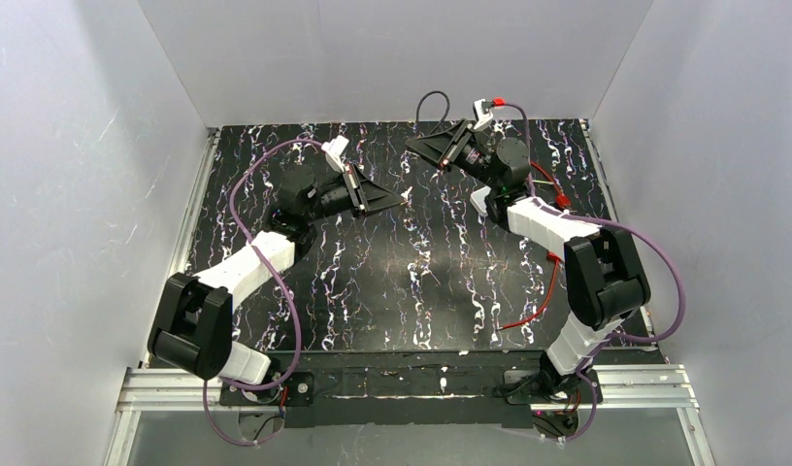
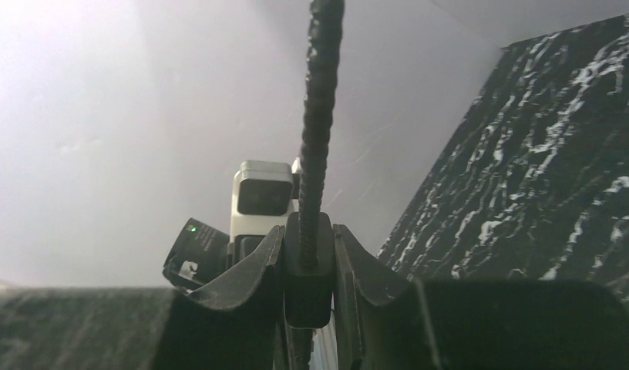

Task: Lock with the key
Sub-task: Remove the key from the lock, then place the lock at the center of the board.

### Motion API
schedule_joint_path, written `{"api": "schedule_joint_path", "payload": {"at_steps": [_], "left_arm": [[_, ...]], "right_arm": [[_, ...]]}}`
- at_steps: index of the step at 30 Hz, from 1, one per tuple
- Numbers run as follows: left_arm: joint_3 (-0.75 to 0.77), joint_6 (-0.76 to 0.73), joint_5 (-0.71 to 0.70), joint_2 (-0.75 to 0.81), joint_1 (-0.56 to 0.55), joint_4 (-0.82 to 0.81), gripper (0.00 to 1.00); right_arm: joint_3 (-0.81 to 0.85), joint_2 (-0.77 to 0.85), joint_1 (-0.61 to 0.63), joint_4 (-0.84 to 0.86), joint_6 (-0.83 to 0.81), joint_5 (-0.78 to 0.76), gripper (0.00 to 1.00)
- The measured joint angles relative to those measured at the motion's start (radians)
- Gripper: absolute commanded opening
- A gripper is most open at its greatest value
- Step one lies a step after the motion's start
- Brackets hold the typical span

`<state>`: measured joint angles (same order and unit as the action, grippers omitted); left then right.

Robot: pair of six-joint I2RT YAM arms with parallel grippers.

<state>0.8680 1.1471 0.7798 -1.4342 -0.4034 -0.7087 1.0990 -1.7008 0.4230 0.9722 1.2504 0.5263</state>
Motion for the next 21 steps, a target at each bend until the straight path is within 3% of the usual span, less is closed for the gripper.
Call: {"api": "schedule_joint_path", "payload": {"at_steps": [10,21], "left_arm": [[0.0,-0.065,0.022,0.008,0.013,0.069,0.0],[-0.013,-0.232,0.013,0.101,0.173,0.239,0.0]], "right_arm": [[0.05,0.017,-0.002,-0.223,-0.204,0.047,0.01],[0.053,0.066,0.048,-0.63,-0.604,0.066,0.02]]}}
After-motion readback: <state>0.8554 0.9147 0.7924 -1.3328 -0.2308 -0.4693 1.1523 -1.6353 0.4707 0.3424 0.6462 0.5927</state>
